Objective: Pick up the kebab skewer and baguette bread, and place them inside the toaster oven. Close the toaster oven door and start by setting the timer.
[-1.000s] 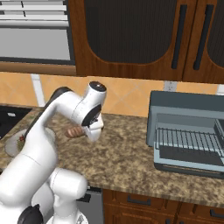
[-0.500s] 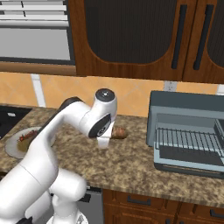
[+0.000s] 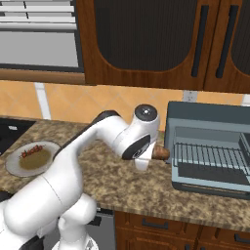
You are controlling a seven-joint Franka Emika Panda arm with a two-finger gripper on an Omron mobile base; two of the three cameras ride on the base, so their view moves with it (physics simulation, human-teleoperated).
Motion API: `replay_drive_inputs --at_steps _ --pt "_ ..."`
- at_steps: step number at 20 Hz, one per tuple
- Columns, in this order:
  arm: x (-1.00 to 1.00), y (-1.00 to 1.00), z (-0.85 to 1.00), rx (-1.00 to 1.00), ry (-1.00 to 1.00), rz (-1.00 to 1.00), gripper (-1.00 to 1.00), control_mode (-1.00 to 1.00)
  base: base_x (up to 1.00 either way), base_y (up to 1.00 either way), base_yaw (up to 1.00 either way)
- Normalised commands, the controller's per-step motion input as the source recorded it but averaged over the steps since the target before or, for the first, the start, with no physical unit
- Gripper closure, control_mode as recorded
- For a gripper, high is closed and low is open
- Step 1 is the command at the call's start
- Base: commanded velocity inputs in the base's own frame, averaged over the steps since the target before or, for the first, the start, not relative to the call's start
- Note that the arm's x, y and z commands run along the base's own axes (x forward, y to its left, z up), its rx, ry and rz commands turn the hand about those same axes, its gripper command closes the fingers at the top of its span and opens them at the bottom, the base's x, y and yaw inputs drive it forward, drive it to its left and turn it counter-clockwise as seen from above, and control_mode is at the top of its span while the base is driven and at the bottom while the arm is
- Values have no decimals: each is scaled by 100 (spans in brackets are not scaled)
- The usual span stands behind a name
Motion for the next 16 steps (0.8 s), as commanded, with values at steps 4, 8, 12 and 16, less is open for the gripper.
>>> replay_drive_inputs --at_steps 4,8,12,16 --pt "0 -75 0 0 -9 0 100 -100 0 0 0" --pt "4 -76 0 0 -6 1 100 -100 0 0 0" --pt "12 -63 0 0 -5 6 100 -100 0 0 0" --pt "39 -56 0 0 -2 9 100 -100 0 0 0"
